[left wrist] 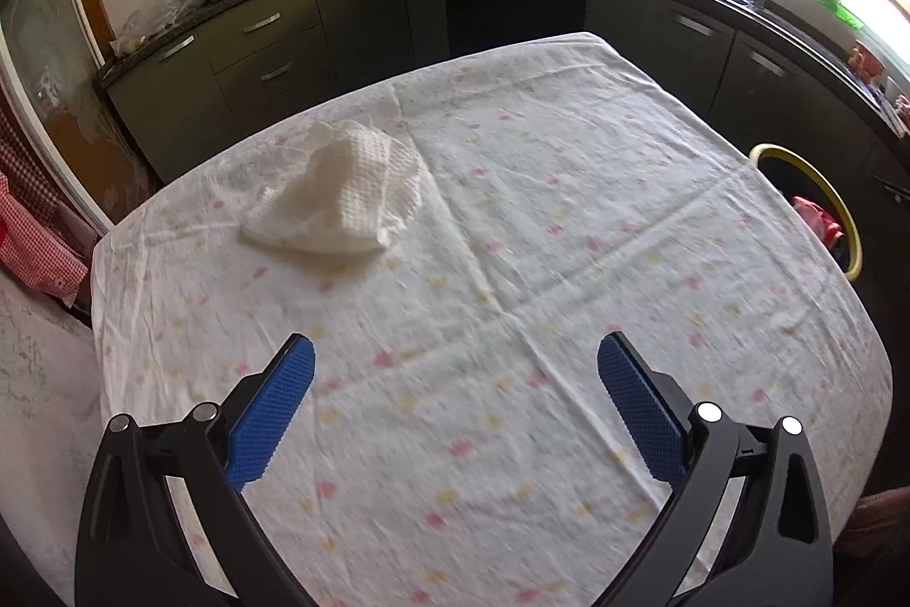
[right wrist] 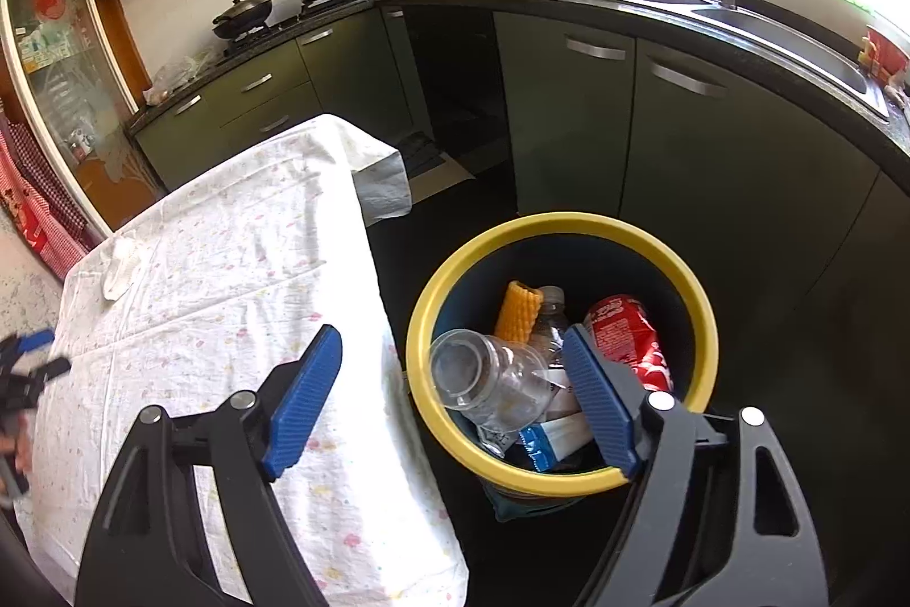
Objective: Collect trash
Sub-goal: 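Lower the left gripper onto the white paper towel and pinch it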
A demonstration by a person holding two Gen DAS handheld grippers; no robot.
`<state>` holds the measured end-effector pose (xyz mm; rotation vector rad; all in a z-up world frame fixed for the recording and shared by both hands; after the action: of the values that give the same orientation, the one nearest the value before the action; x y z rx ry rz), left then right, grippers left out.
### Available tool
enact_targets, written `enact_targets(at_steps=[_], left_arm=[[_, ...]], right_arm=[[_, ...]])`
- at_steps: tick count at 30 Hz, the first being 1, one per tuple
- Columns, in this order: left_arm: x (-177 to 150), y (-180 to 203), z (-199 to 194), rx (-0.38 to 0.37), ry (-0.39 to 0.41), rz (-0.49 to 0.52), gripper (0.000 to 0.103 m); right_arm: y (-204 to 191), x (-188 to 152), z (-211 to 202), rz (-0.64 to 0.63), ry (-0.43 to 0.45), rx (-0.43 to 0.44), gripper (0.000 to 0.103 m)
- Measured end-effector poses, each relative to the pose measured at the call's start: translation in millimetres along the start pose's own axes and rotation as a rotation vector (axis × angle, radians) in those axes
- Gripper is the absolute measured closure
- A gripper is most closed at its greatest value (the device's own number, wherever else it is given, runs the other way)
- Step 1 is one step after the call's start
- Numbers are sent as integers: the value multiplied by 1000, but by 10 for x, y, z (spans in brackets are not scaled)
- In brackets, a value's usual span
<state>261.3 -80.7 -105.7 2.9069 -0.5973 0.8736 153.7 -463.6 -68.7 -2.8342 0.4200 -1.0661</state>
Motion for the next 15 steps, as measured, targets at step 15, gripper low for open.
enact_targets(at_steps=[15], left_arm=[[683, -690, 1000, 42, -127, -116, 30]], right_arm=[[-82, -41, 237, -13, -56, 28, 27]])
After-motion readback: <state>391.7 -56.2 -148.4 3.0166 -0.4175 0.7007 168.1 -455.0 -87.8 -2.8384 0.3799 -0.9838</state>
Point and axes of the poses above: each gripper's, at about its wrist camera, not at the fingertips, and z roughly the way its jaws point, y to its right, x to its top, the point moved 2 cm from there along z, roughly the way its jaws point, and after that the axes turned 3 degrees about -y, right-handed, at the moved point
